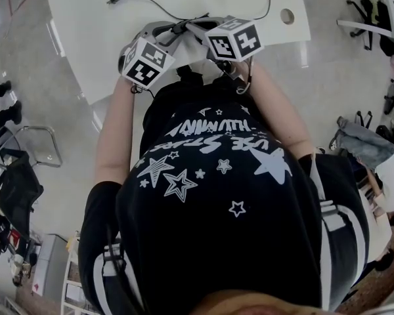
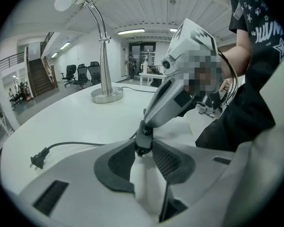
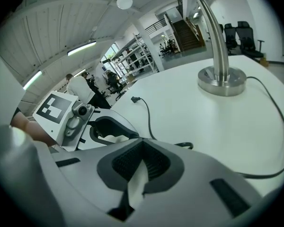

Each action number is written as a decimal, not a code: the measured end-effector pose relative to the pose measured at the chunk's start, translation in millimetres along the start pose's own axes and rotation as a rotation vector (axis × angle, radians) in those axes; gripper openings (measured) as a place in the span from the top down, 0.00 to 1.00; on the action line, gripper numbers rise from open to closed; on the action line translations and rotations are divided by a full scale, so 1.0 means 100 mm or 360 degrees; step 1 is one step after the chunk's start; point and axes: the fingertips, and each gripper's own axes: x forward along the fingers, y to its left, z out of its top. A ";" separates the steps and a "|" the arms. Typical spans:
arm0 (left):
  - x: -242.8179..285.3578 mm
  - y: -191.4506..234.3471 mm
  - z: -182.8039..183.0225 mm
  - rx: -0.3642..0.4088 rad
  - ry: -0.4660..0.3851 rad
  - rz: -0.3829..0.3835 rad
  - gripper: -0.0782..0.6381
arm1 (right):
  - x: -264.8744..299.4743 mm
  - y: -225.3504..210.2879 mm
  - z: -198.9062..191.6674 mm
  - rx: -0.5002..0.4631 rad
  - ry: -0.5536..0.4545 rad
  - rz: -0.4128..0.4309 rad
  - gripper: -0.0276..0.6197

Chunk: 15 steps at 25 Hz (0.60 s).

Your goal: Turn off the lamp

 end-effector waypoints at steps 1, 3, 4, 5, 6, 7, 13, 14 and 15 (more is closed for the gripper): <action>0.00 0.00 0.01 -0.0005 -0.0005 -0.0002 0.71 | 0.00 0.00 0.00 0.0003 -0.0004 -0.0001 0.95; 0.00 0.01 0.00 -0.0011 -0.0009 -0.0004 0.71 | 0.00 -0.01 0.01 0.0018 -0.0014 -0.0003 0.95; 0.00 0.01 0.00 -0.0013 -0.0010 -0.0004 0.71 | 0.00 0.00 0.01 0.0028 -0.0017 -0.0004 0.95; 0.00 0.01 0.00 -0.0015 -0.0013 -0.0004 0.71 | 0.01 0.00 0.00 0.0039 -0.0020 -0.0006 0.95; -0.01 0.01 -0.01 -0.0017 -0.0016 -0.0003 0.71 | 0.02 0.01 0.00 0.0052 -0.0021 -0.0006 0.95; -0.02 0.01 -0.01 -0.0022 -0.0021 -0.0002 0.71 | 0.03 0.02 0.00 0.0065 -0.0022 -0.0004 0.95; 0.01 0.03 -0.03 -0.0049 -0.0034 0.0025 0.71 | -0.08 0.06 0.02 0.0128 -0.0076 0.0046 0.95; 0.01 0.02 -0.02 -0.0042 -0.0035 0.0032 0.71 | -0.11 0.06 0.03 0.0131 -0.0094 0.0048 0.95; 0.01 0.01 -0.02 -0.0039 -0.0032 0.0038 0.71 | -0.14 0.06 0.04 0.0129 -0.0110 0.0047 0.95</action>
